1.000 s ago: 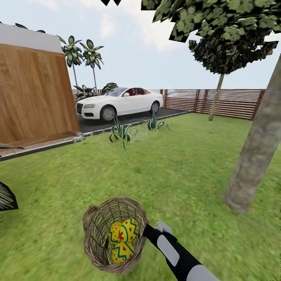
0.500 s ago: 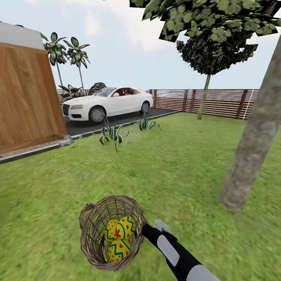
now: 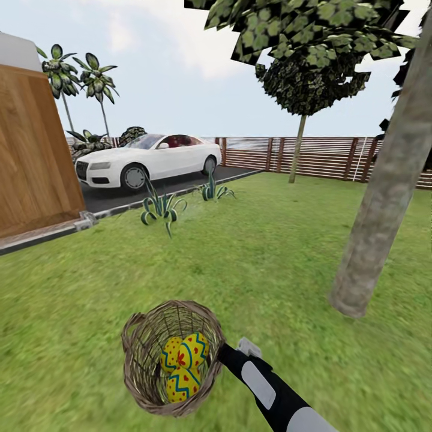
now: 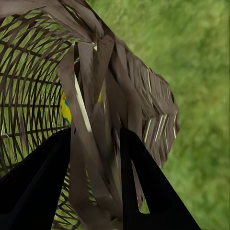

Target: Take the three Easter eggs out of the wicker basket on the lawn in the garden, then place them on the lawn next to a single tree (choose any tree) so that all three eggs are next to the same tree and none are left in the basket.

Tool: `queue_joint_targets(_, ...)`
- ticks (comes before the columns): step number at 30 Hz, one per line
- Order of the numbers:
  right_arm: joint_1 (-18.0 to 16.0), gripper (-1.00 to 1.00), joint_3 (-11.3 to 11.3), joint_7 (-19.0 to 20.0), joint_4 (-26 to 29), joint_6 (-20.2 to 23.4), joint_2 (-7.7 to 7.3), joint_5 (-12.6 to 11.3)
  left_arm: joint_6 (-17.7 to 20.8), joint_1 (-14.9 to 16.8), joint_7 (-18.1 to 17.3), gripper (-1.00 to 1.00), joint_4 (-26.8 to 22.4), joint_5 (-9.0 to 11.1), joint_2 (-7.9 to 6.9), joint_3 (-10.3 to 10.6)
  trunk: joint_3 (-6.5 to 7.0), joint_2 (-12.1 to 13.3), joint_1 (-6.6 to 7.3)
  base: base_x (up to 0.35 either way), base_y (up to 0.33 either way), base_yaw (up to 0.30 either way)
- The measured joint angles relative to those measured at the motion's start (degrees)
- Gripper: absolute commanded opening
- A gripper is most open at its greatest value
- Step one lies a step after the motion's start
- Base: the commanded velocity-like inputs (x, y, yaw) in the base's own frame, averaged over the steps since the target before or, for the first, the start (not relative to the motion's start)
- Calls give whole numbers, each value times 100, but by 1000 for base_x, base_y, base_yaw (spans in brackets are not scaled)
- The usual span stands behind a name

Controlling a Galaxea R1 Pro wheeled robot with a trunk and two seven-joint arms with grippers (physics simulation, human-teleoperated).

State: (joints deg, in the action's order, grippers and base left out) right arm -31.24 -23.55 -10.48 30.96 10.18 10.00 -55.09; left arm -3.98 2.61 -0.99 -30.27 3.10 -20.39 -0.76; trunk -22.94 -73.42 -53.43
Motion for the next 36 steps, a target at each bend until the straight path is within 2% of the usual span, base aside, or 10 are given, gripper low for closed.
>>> queue_joint_targets(7,0,-100,0,0,0,0,0,2,-6,0,3,100,-3,0,3,0,0,0,0,321,-2,-5)
queue_joint_targets(24,1,-100,5,5,1,2,0,9,-9,2,3,100,-3,0,1,1,9,0,0,290,-19,-119)
queue_joint_targets(33,0,-100,9,44,0,0,0,5,-25,1,71,100,-15,0,16,-5,21,1,-3,43,-10,-138)
queue_joint_targets(36,0,-100,10,44,-1,0,0,5,-27,4,61,100,-18,3,17,-98,-32,-118,-68,1,0,-5)
